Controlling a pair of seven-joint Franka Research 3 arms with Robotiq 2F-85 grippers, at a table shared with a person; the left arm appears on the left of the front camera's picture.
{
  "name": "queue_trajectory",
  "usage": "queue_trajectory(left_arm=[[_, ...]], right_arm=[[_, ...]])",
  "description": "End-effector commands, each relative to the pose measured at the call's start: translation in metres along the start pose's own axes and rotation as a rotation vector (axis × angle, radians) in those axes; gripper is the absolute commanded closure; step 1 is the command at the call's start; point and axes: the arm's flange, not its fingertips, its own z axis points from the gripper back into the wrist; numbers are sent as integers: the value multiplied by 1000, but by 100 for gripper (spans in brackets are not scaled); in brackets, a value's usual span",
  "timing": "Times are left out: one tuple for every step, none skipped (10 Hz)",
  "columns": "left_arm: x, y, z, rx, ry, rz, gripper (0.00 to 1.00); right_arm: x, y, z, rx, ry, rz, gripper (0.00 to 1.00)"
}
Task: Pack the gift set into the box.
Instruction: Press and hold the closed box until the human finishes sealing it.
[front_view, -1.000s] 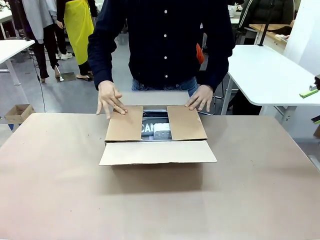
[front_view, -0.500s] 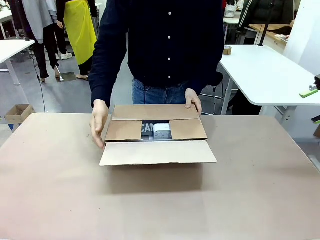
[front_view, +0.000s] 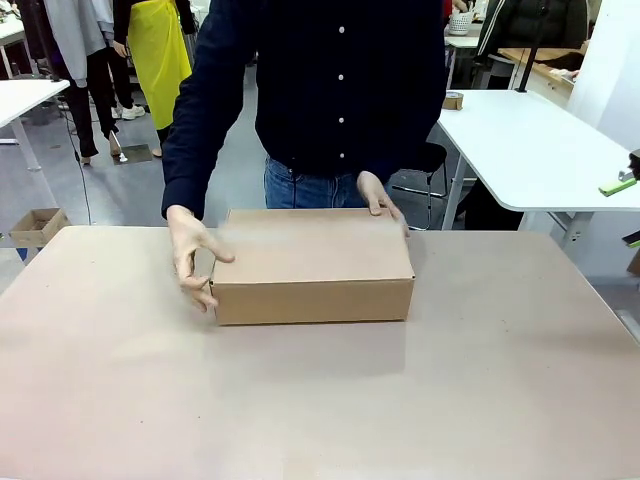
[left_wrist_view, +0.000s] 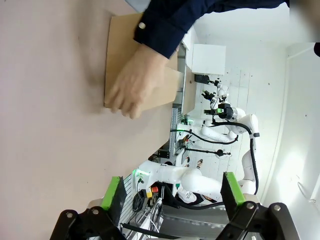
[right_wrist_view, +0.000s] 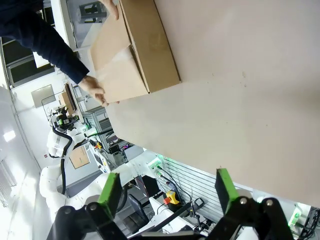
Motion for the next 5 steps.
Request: queue_trajectory(left_arm=[[-4,0,1,6,4,0,0],[-4,0,1,6,4,0,0],[-4,0,1,6,4,0,0],[-4,0,1,6,4,0,0],[-4,0,1,6,4,0,0]], right_arm=[[-1,-1,2,-1,6,4,0],[-1,-1,2,-1,6,4,0],[-1,-1,2,-1,6,4,0],[-1,-1,2,-1,6,4,0],[-1,-1,2,-1,6,4,0]])
